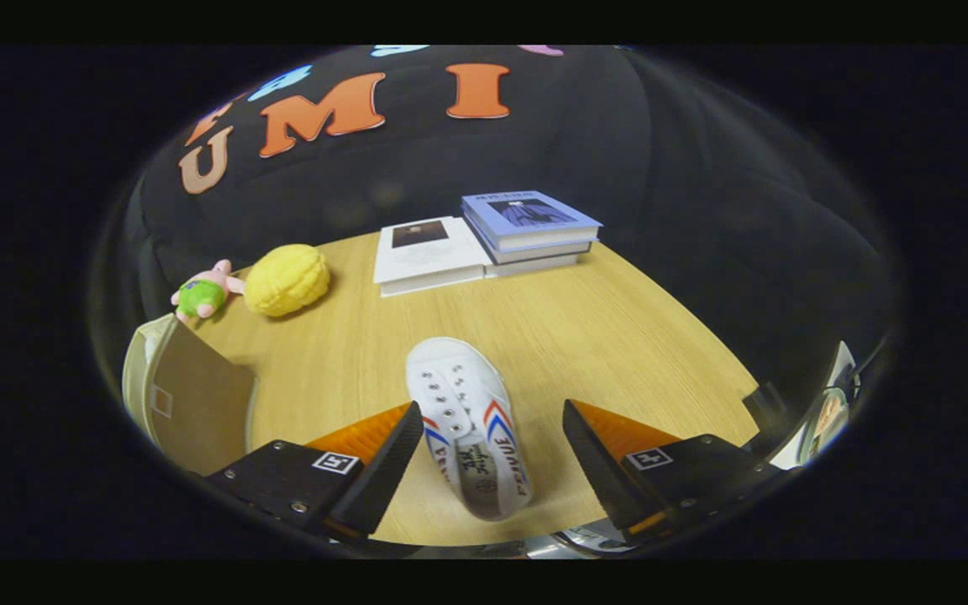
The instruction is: Open the storage box then place both shoes into the box .Put the left shoe in first, then the right shoe, with the right side of both shoes facing outward in a uniform manner.
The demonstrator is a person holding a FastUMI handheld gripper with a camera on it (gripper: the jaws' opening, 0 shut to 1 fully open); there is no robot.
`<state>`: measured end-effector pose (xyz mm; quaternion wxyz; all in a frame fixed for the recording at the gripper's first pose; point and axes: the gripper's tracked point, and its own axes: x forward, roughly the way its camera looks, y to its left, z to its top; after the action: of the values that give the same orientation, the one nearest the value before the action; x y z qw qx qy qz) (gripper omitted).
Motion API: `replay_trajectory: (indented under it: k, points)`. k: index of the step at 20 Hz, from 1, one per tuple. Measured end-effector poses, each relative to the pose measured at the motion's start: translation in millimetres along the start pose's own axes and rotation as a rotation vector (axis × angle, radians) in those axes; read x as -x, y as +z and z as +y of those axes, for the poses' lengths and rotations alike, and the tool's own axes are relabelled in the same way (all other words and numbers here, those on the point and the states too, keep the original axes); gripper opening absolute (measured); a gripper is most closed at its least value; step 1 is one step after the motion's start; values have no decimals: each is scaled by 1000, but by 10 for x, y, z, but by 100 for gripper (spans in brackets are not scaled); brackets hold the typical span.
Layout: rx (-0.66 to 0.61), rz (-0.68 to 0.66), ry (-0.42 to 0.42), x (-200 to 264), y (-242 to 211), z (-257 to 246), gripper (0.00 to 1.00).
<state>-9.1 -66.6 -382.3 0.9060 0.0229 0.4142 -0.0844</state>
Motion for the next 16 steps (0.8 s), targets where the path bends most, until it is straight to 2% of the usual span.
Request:
replay_trajectory:
  k: [4, 6, 7, 8, 9, 13, 14, 15, 16]
  points:
    - [22, 97, 18, -160, -339, -41, 97]
    - [19, 116, 39, -244, -386, 22, 90]
    - [18, 118, 44, -289, -377, 44, 81]
    - [12, 130, 58, -314, -397, 78, 77]
    - [-5, 146, 76, -338, -423, 126, 64]
    - [-17, 136, 48, -349, -388, 47, 23]
    - [-24, 132, 46, -375, -380, 40, 17]
    - [-36, 140, 49, -333, -395, 56, 4]
    - [-62, 142, 51, -300, -400, 88, 3]
